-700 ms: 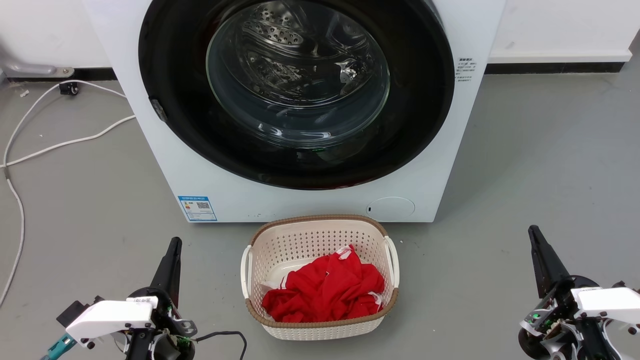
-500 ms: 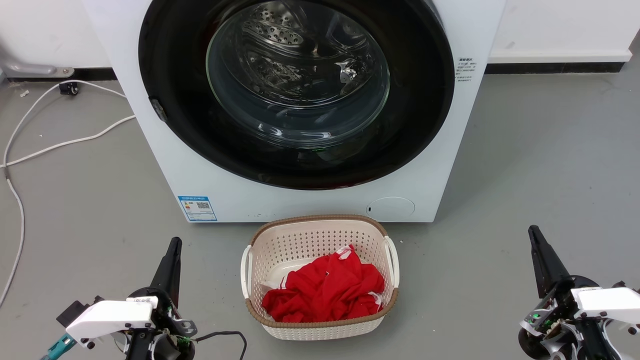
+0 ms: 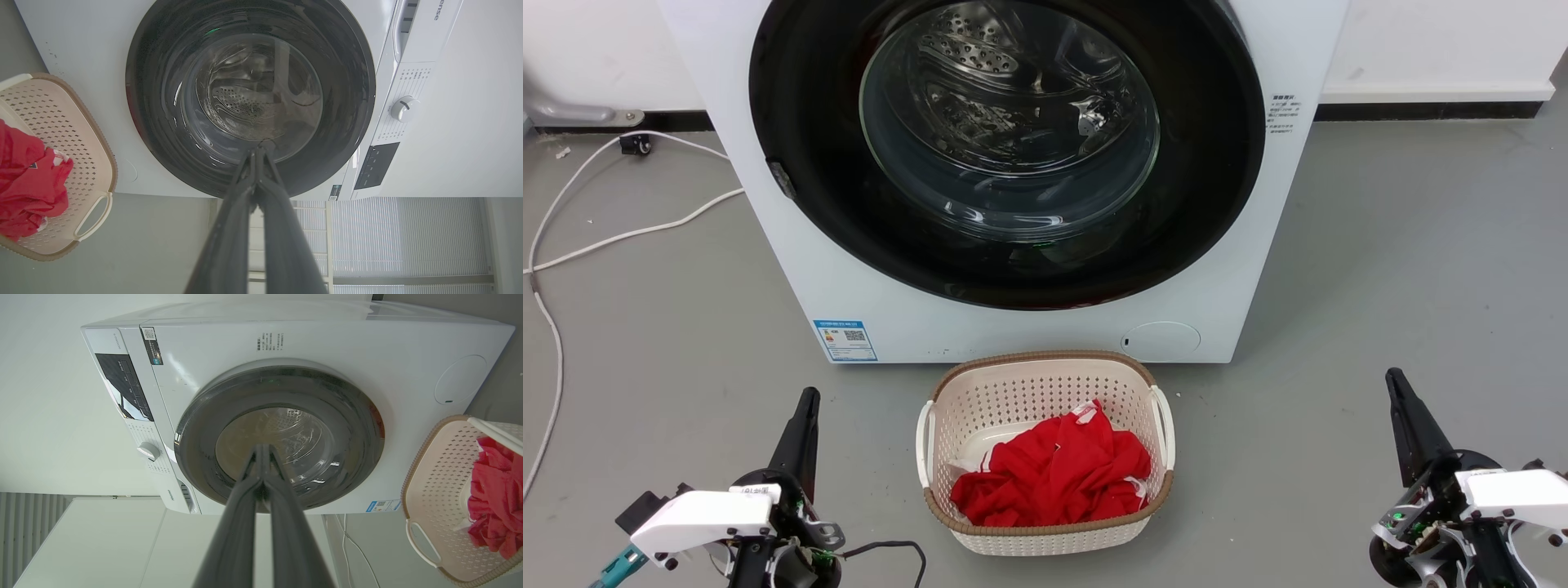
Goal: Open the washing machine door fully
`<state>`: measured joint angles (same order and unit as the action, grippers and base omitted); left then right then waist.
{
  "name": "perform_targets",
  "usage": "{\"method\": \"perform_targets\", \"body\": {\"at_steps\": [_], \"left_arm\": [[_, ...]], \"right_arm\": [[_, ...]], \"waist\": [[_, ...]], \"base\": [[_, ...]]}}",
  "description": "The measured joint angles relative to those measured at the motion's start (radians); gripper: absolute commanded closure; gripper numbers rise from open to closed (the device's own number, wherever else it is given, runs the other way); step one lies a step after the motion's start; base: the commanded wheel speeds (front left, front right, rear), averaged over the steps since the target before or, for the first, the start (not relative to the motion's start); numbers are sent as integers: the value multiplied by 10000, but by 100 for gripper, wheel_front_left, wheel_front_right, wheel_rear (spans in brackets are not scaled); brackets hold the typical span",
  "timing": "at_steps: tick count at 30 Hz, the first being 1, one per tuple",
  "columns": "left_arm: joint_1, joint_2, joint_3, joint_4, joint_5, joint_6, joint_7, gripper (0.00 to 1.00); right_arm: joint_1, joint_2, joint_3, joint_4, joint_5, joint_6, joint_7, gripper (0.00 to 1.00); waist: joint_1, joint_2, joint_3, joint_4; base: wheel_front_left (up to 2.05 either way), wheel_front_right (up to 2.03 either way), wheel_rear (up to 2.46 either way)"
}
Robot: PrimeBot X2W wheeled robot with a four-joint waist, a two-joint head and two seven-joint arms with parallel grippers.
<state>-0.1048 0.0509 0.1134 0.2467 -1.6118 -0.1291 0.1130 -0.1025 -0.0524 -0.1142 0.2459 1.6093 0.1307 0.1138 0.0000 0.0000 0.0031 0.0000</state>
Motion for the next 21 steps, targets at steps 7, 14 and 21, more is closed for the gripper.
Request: {"method": "perform_targets", "body": {"at_steps": [7, 14, 21], "left_arm": [[0, 0, 0, 0, 0, 0, 0, 100], [267, -31, -104, 257, -4, 15, -67, 0], [265, -35, -380, 40, 221, 15, -430, 0]], "right_arm": [[0, 0, 0, 0, 0, 0, 0, 100], [314, 4, 21, 221, 0, -2, -82, 0], [338, 6, 119, -19, -320, 0, -435, 0]], "waist": [[0, 0, 0, 0], [0, 0, 1, -1], [0, 0, 11, 4]], "base": [[0, 0, 0], [0, 0, 0], [0, 0, 0]]}}
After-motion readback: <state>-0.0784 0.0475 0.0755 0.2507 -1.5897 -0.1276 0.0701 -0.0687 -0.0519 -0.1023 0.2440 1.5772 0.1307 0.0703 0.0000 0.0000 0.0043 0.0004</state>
